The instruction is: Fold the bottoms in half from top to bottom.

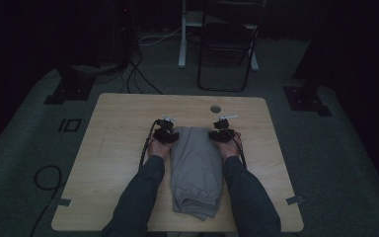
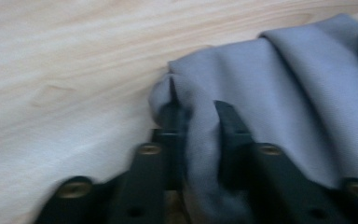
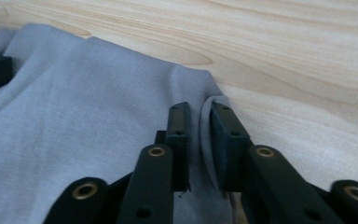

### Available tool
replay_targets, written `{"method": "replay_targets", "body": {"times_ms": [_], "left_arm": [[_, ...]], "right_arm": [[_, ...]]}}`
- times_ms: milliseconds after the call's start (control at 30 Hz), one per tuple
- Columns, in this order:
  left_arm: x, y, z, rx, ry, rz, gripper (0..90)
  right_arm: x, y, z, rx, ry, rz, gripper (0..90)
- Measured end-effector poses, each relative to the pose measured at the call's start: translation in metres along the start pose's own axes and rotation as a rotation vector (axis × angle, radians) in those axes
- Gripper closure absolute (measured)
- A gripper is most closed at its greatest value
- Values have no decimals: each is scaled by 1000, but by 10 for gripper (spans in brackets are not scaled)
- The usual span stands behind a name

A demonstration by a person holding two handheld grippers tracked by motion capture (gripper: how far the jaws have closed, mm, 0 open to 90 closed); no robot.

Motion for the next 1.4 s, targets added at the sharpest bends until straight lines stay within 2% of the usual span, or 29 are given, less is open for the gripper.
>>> {"method": "replay_targets", "body": {"times_ms": [133,300,433,567,800,967,1100,1167,1400], "left_arm": [[1,-3,3,10,-1,-11,844],[1,-10,10,-29,7,-11,846],[-1,-23,18,-72,16,-16,845],[-1,-32,26,-117,27,-2,845],[-3,-48,39,-161,45,-21,844],[-7,-57,47,-192,55,-40,843],[-9,-60,52,-204,61,-46,842],[-11,-60,57,-217,68,-64,843],[-14,-52,72,-240,94,-85,840]], "right_arm": [[-3,0,4,-4,-13,-18,810],[-7,-6,11,-43,-33,-34,811],[-8,-15,20,-80,-39,-23,810],[-8,-24,27,-111,-47,-8,810],[-7,-37,43,-174,-72,23,810],[-9,-42,53,-213,-74,17,809],[-8,-45,58,-228,-81,26,809],[-5,-45,63,-237,-90,31,809],[2,-39,80,-274,-119,53,808]]}}
Point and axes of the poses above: each handheld gripper's, and its own axes: z roughly backward along the jaws, y roughly out of its underside, x roughly to its left, the point moved 3 cm from there along -z, roughly forward along the jaws, and after that the axes turned 13 degrees about -x, right-handed, at the moved point
